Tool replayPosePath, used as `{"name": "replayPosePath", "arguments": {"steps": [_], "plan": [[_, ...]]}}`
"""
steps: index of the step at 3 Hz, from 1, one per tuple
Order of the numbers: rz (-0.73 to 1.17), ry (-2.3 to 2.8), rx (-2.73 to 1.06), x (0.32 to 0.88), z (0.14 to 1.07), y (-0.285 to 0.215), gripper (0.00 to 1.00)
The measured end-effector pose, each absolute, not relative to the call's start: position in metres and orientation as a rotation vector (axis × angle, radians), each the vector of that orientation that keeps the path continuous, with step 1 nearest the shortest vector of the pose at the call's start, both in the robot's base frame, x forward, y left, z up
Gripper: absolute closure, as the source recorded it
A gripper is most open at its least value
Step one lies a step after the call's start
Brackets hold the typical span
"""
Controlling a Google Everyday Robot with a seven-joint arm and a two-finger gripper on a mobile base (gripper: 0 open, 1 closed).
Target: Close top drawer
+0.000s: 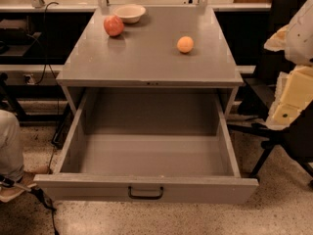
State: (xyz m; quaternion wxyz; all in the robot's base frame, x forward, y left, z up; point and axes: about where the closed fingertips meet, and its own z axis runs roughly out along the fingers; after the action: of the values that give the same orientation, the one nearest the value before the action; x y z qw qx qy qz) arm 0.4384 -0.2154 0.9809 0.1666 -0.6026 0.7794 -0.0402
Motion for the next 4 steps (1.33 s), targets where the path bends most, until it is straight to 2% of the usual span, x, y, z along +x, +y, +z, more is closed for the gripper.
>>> {"name": "replayPosePath", "arguments": {"steps": [1,2,3,4], "plan": [[-0.108,2.237,-1.707,0.438,0.975,-0.215,0.0],[-0.051,2.39,-1.664,0.433,0.927,-0.214,0.0],[0.096,2.546,-1.566,0.413,0.876,-0.21,0.0],[0.096,2.546,-1.566,0.413,0.876,-0.21,0.0]]}}
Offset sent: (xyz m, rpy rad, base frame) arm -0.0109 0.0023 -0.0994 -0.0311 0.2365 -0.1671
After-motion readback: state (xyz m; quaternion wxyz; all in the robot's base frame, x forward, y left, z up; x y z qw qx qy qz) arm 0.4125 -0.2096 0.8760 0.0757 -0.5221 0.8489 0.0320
